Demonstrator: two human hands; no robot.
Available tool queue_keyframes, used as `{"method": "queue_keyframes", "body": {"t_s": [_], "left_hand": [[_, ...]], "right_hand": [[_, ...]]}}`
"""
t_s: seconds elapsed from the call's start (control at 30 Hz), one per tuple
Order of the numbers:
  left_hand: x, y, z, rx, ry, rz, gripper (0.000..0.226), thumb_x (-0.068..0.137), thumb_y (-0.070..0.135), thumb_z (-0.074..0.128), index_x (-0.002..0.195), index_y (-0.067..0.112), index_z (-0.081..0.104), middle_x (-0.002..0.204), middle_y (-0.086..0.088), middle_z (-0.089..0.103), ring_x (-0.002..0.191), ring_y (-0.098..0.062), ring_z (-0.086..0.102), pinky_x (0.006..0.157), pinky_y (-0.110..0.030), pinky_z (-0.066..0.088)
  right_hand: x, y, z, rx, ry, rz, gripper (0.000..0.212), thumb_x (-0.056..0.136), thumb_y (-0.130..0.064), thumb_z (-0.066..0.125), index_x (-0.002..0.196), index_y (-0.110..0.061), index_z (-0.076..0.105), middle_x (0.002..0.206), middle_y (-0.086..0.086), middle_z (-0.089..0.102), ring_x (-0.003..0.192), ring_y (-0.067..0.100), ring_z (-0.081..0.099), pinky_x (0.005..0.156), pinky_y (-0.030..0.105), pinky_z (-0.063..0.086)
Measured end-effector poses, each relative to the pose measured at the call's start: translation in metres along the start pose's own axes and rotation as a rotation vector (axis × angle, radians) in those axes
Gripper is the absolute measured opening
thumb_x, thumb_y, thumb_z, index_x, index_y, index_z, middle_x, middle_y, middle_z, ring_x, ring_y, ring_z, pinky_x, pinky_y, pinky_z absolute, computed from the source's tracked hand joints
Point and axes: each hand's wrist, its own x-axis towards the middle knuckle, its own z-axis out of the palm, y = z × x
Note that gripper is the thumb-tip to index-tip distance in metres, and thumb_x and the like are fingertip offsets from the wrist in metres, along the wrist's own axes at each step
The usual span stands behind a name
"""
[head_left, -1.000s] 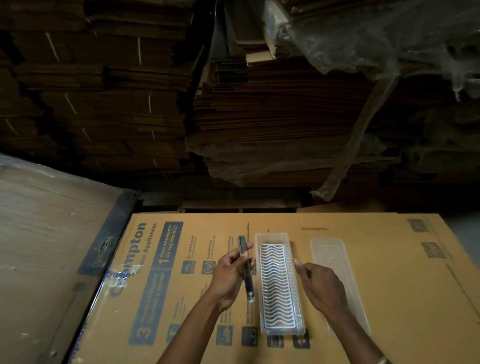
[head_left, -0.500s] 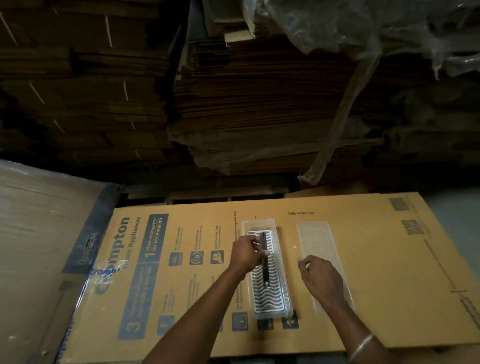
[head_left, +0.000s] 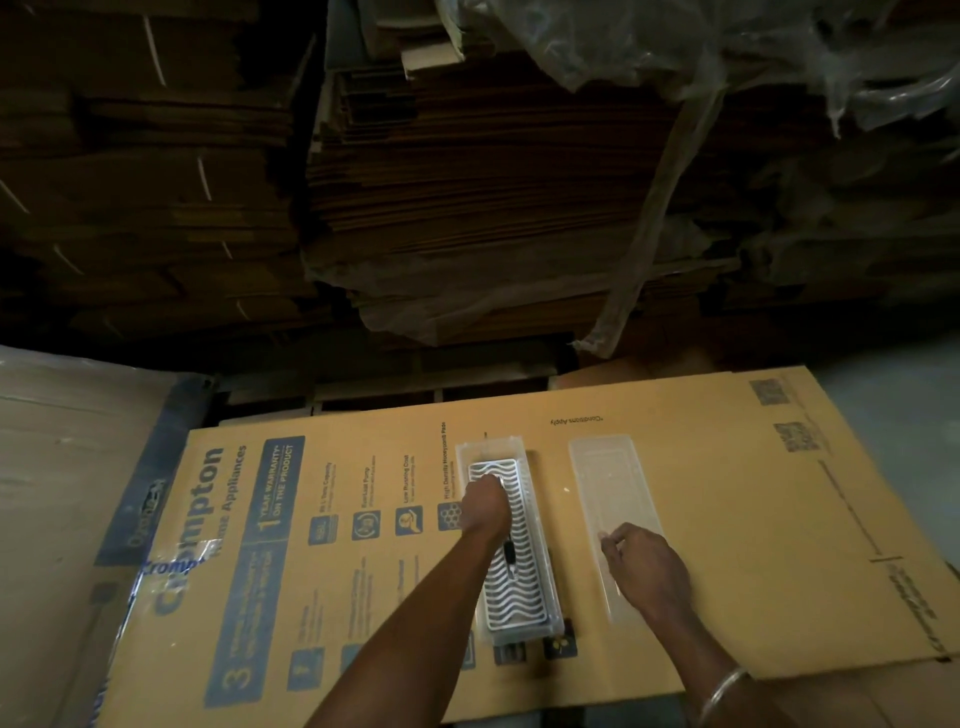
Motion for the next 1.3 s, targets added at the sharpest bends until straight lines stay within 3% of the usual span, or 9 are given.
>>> {"method": "queue_keyframes", "body": {"t_s": [0.13,0.47,0.53,0.6,0.7,0.8,0.93,1.07,1.3], "left_hand": [[0.003,0.001,0.005,-0.026,0.033,-0.027,0.023,0.102,0.005,0.043,0.106,0.002,0.065,0.114,-0.017,0.069,0.106,-0.032,0.067,0.086,-0.040,0.055],[0.001,0.010,0.003,-0.048,0.038,-0.094,0.028,0.100,-0.004,0.040,0.106,-0.001,0.067,0.113,-0.016,0.071,0.106,-0.028,0.069,0.087,-0.036,0.056],[-0.002,0.011,0.001,-0.061,0.051,-0.122,0.029,0.100,-0.004,0.040,0.082,0.003,0.062,0.099,-0.014,0.071,0.092,-0.025,0.071,0.083,-0.035,0.056],[-0.005,0.013,-0.001,-0.057,0.075,-0.132,0.044,0.100,-0.004,0.042,0.059,0.011,0.038,0.074,-0.006,0.061,0.065,-0.015,0.062,0.081,-0.034,0.057],[-0.007,0.015,-0.003,-0.066,0.094,-0.120,0.050,0.099,-0.004,0.045,0.056,0.015,0.028,0.071,-0.004,0.060,0.062,-0.013,0.061,0.073,-0.031,0.054],[-0.008,0.012,-0.001,-0.065,0.108,-0.092,0.048,0.099,-0.004,0.043,0.057,0.015,0.030,0.058,0.002,0.038,0.049,-0.007,0.039,0.067,-0.031,0.049],[-0.009,0.005,0.003,-0.060,0.140,-0.033,0.020,0.099,0.000,0.048,0.088,0.002,0.064,0.089,-0.012,0.070,0.084,-0.026,0.071,0.068,-0.034,0.052],[-0.012,-0.012,0.000,-0.011,0.210,0.077,0.021,0.093,-0.001,0.055,0.109,0.006,0.065,0.107,-0.012,0.070,0.095,-0.028,0.068,0.074,-0.039,0.053],[-0.023,-0.054,0.000,-0.167,0.277,0.141,0.020,0.093,0.016,0.066,0.112,0.017,0.059,0.114,-0.002,0.057,0.086,-0.021,0.061,0.073,-0.035,0.050]], "right_hand": [[0.004,0.004,0.000,0.024,0.001,-0.001,0.034,0.097,-0.050,0.050,0.101,-0.023,0.070,0.101,-0.001,0.074,0.093,0.020,0.069,0.074,0.031,0.052],[0.010,0.017,0.003,0.078,-0.028,-0.008,0.033,0.097,-0.051,0.051,0.093,-0.022,0.068,0.088,-0.003,0.073,0.080,0.019,0.067,0.068,0.033,0.055],[0.012,0.018,0.004,0.080,-0.016,-0.024,0.032,0.096,-0.050,0.052,0.094,-0.021,0.068,0.093,-0.001,0.072,0.082,0.020,0.067,0.068,0.033,0.054],[0.014,0.019,0.004,0.072,-0.006,-0.042,0.031,0.096,-0.048,0.055,0.100,-0.020,0.068,0.101,0.001,0.070,0.087,0.022,0.066,0.070,0.033,0.052],[0.016,0.016,0.008,0.041,-0.030,-0.035,0.037,0.092,-0.047,0.058,0.116,-0.019,0.065,0.116,0.004,0.061,0.104,0.025,0.059,0.084,0.036,0.051],[0.016,0.012,0.012,-0.042,-0.015,-0.027,0.056,0.083,-0.056,0.063,0.126,-0.022,0.057,0.124,0.007,0.052,0.114,0.027,0.047,0.097,0.040,0.046],[0.017,0.007,0.013,-0.079,-0.040,0.023,0.075,0.074,-0.065,0.069,0.135,-0.028,0.044,0.136,0.014,0.040,0.127,0.034,0.037,0.103,0.044,0.042],[0.023,0.003,0.013,-0.038,-0.058,0.088,0.086,0.068,-0.066,0.076,0.138,-0.030,0.040,0.133,0.016,0.036,0.124,0.037,0.037,0.098,0.045,0.046],[0.030,-0.006,0.009,-0.023,-0.093,0.147,0.102,0.060,-0.065,0.079,0.143,-0.033,0.028,0.130,0.019,0.035,0.118,0.038,0.036,0.085,0.047,0.054]]}}
